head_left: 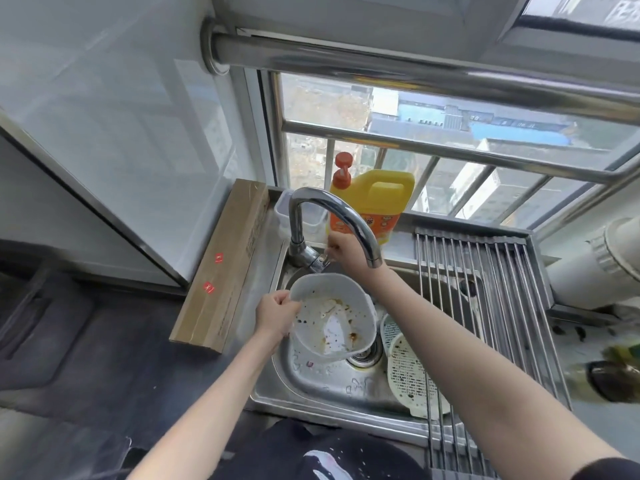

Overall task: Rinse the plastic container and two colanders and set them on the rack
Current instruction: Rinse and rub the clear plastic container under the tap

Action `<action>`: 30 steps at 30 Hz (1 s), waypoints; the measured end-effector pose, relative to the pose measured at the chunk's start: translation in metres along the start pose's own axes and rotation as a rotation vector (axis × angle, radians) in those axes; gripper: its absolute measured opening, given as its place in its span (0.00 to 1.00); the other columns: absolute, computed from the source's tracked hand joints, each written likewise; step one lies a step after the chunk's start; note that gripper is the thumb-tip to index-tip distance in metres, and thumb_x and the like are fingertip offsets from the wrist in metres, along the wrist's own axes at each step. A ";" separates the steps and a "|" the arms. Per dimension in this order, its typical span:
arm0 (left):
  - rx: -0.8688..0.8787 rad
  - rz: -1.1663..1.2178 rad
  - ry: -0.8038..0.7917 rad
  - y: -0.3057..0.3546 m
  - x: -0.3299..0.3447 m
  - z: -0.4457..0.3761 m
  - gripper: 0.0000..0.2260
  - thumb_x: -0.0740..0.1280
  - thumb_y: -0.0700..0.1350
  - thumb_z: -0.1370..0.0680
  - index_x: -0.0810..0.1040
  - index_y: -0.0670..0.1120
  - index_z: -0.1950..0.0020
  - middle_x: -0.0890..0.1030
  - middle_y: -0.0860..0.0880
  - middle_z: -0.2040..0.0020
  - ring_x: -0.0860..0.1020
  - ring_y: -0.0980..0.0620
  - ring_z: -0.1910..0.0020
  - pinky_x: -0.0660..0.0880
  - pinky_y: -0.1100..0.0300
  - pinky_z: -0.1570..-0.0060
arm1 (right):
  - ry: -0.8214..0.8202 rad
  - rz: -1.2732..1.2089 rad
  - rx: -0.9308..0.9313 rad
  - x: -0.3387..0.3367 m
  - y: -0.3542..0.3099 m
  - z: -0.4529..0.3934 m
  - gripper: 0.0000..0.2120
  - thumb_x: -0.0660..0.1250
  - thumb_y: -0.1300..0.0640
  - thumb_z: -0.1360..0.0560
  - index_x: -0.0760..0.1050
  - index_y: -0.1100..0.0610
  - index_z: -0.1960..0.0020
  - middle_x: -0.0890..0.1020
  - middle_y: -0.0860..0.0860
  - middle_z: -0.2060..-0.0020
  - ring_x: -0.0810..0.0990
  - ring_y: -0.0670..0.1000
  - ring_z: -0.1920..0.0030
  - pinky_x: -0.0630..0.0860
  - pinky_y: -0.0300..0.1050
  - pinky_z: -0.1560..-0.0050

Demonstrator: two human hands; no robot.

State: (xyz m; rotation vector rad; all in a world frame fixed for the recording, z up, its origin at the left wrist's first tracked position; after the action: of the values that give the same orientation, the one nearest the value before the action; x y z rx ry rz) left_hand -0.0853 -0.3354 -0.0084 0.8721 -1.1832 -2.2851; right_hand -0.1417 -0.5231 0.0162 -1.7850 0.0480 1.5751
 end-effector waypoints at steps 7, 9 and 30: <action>0.012 0.015 -0.033 -0.002 -0.001 -0.004 0.19 0.63 0.32 0.30 0.57 0.48 0.73 0.58 0.53 0.75 0.57 0.55 0.75 0.54 0.63 0.75 | 0.077 -0.083 -0.012 -0.004 0.001 0.009 0.12 0.65 0.63 0.27 0.65 0.56 0.64 0.70 0.51 0.69 0.68 0.50 0.66 0.65 0.43 0.68; 0.000 0.011 -0.050 -0.003 0.000 -0.004 0.19 0.63 0.31 0.31 0.58 0.49 0.73 0.58 0.54 0.76 0.57 0.54 0.75 0.54 0.63 0.74 | 0.073 -0.102 -0.006 -0.006 0.003 0.012 0.12 0.65 0.63 0.27 0.65 0.55 0.65 0.70 0.49 0.69 0.67 0.49 0.66 0.62 0.41 0.68; -0.035 0.078 -0.097 -0.009 0.005 -0.002 0.20 0.61 0.29 0.31 0.56 0.48 0.73 0.58 0.54 0.76 0.56 0.56 0.77 0.55 0.66 0.79 | -0.101 -0.152 0.144 0.003 0.022 0.035 0.06 0.66 0.55 0.24 0.76 0.58 0.55 0.81 0.54 0.57 0.79 0.54 0.57 0.79 0.50 0.55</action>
State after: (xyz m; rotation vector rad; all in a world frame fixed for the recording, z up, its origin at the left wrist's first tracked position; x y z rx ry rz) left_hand -0.0883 -0.3345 -0.0181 0.6967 -1.1922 -2.3008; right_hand -0.1813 -0.5185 0.0034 -1.5593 -0.0212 1.5111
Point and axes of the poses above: each hand's wrist, its own z-axis away from the middle knuckle, its own x-axis out of the palm, y = z × x, the point moved 5 cm from there along -z, towards the middle knuckle
